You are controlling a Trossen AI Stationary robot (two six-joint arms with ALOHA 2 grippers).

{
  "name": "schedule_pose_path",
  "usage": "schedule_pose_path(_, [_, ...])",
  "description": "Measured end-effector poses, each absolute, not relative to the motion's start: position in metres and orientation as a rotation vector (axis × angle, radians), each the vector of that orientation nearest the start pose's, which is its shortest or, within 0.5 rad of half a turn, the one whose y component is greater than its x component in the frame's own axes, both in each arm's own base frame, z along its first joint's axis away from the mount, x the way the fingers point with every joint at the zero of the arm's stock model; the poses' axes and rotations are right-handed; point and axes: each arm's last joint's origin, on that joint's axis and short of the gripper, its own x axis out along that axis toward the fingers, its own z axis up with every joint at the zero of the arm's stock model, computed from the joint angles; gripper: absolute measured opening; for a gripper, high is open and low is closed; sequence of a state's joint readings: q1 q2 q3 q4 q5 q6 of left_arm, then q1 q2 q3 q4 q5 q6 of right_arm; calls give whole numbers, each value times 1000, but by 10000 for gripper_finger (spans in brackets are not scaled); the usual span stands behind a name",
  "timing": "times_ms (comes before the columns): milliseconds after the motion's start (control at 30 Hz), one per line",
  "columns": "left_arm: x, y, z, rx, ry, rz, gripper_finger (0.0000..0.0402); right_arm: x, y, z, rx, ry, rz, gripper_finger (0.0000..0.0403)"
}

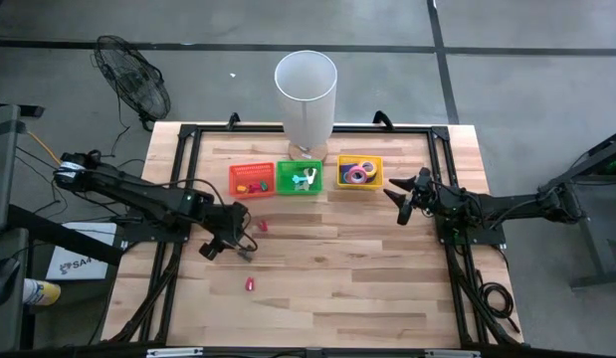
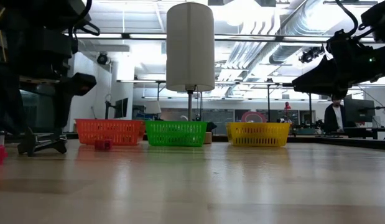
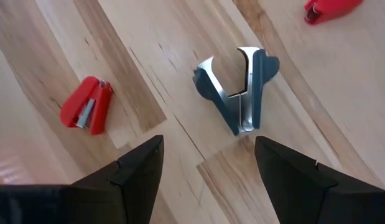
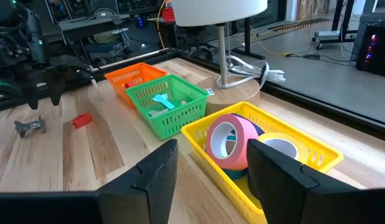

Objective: Pick and place Stapler, Stapler remover, tape
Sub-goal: Put the black staple remover into the green bin

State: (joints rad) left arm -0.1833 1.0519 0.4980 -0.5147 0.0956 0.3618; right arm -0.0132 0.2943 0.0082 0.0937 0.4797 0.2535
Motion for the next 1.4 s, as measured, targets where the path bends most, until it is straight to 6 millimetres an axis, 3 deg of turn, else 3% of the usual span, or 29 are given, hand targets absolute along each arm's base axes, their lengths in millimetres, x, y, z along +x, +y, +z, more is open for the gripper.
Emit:
schedule_pose_path(700, [176, -36, 172, 351, 966, -455, 250, 111, -15, 150, 92, 154, -523, 183])
schedule_pose_path(1100, [175, -36, 172, 340, 970, -453, 250, 114, -5, 150, 189, 180, -165, 183])
schedule_pose_path(1400, [174, -38, 172, 346, 952, -549, 250, 114, -5, 150, 190, 181, -152, 183])
